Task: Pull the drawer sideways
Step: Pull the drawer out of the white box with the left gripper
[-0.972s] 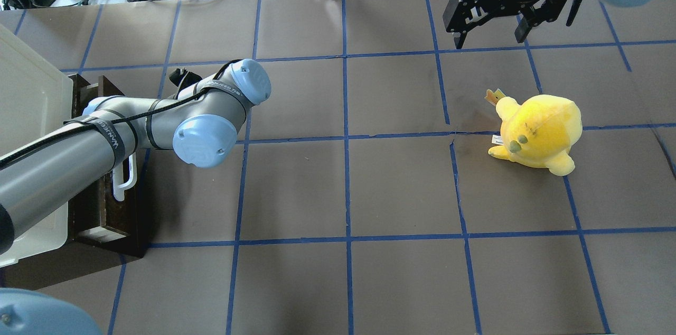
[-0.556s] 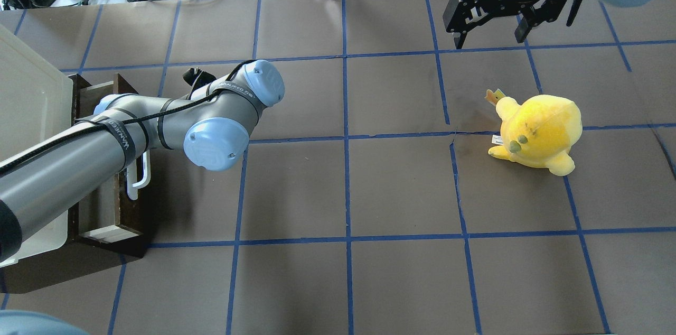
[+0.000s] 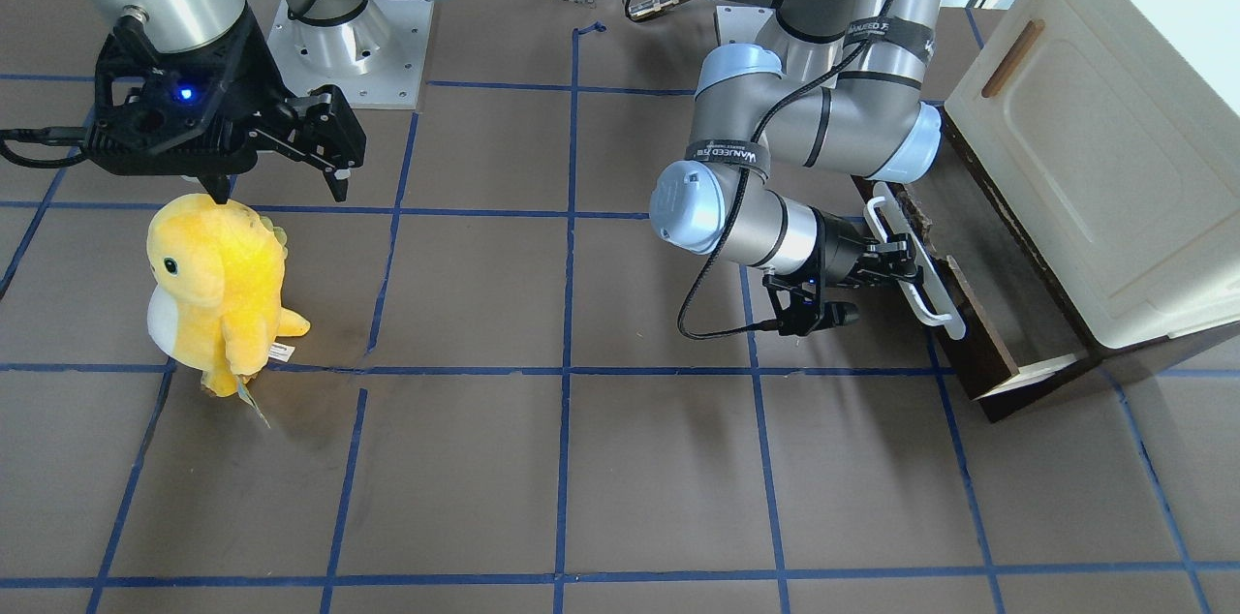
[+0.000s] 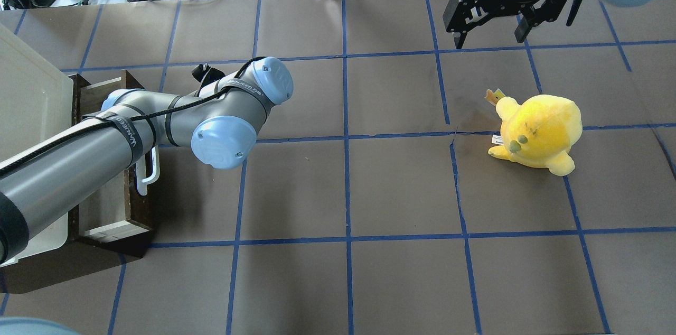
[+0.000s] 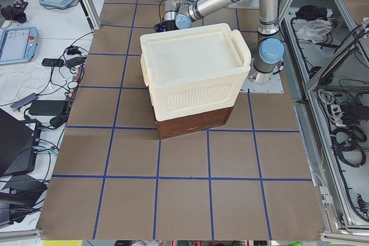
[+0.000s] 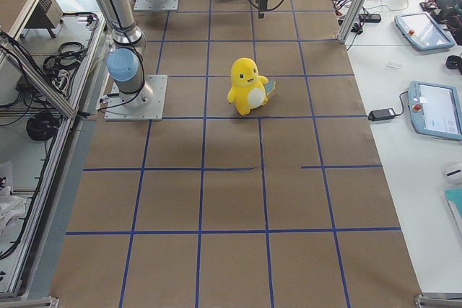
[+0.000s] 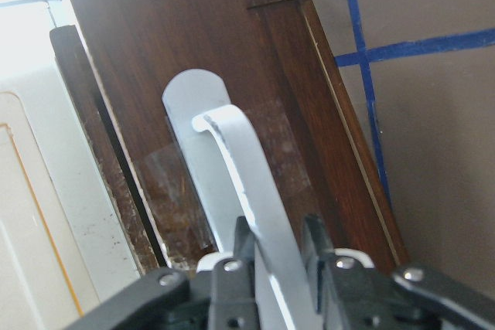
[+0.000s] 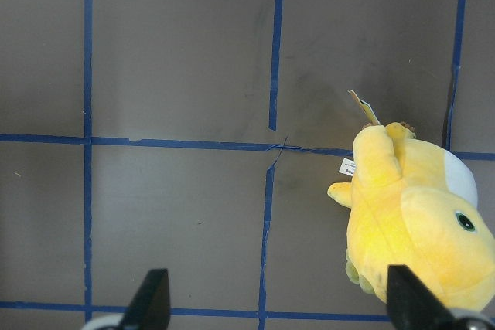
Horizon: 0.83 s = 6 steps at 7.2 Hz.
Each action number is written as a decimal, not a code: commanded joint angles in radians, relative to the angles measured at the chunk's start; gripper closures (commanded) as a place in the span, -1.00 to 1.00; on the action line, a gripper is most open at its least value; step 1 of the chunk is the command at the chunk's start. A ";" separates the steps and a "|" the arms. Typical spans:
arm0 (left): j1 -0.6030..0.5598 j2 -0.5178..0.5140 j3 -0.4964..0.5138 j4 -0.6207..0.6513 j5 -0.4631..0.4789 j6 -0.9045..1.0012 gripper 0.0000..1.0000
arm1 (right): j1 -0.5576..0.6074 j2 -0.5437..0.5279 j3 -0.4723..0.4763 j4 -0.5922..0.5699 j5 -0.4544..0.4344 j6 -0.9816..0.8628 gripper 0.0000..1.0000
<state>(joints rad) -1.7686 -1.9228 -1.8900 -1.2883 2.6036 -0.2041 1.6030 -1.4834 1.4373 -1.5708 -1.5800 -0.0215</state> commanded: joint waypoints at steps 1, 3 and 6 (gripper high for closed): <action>-0.009 -0.001 0.006 -0.005 -0.011 0.000 0.38 | 0.000 0.000 0.000 0.000 0.000 0.000 -1.00; -0.021 -0.002 0.008 -0.005 -0.013 -0.001 0.38 | 0.000 0.000 0.000 0.000 0.000 0.000 -1.00; -0.022 0.004 0.006 -0.008 -0.031 0.002 -0.07 | 0.000 0.000 0.000 0.000 0.000 0.000 -1.00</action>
<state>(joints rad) -1.7897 -1.9188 -1.8834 -1.2956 2.5759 -0.2040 1.6030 -1.4834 1.4373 -1.5708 -1.5800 -0.0215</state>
